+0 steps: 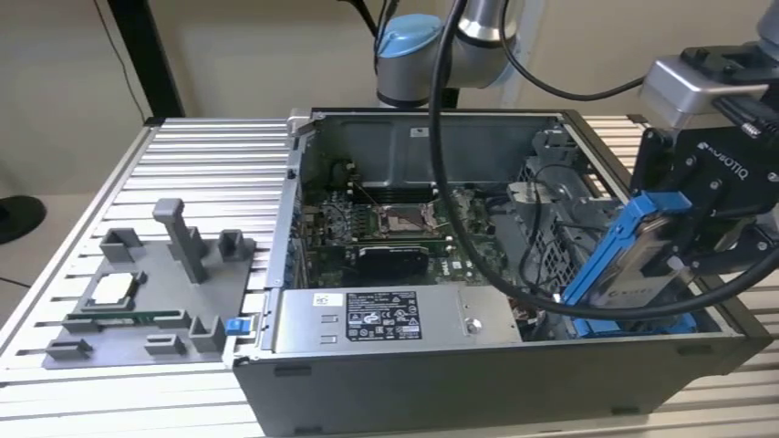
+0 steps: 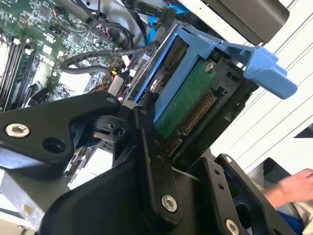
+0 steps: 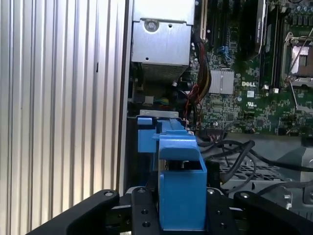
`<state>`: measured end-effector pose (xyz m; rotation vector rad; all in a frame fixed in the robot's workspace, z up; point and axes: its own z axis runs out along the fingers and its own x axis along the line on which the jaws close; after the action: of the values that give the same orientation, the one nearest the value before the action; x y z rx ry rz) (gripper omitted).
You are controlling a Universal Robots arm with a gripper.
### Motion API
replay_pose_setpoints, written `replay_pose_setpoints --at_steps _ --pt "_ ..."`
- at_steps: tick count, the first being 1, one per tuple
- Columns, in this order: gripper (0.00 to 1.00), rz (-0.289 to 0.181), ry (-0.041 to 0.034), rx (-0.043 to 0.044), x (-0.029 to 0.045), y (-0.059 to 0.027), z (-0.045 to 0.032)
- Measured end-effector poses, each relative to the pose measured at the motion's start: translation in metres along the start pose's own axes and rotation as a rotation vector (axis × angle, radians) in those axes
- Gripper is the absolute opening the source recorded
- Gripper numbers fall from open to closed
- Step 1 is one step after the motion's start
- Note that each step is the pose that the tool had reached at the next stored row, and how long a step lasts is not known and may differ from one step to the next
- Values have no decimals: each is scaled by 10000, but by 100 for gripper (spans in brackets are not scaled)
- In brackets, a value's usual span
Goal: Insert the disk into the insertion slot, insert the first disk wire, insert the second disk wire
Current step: 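Insert the disk into the insertion slot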
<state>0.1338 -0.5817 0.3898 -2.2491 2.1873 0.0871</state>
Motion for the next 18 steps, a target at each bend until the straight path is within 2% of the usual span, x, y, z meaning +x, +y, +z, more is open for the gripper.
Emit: replay_pose_setpoints --at_steps 3,15,18 --pt "0 0 -3 0 2 -2 48" --pt "0 0 -2 0 2 -2 57" --pt "0 0 -3 0 4 -4 96"
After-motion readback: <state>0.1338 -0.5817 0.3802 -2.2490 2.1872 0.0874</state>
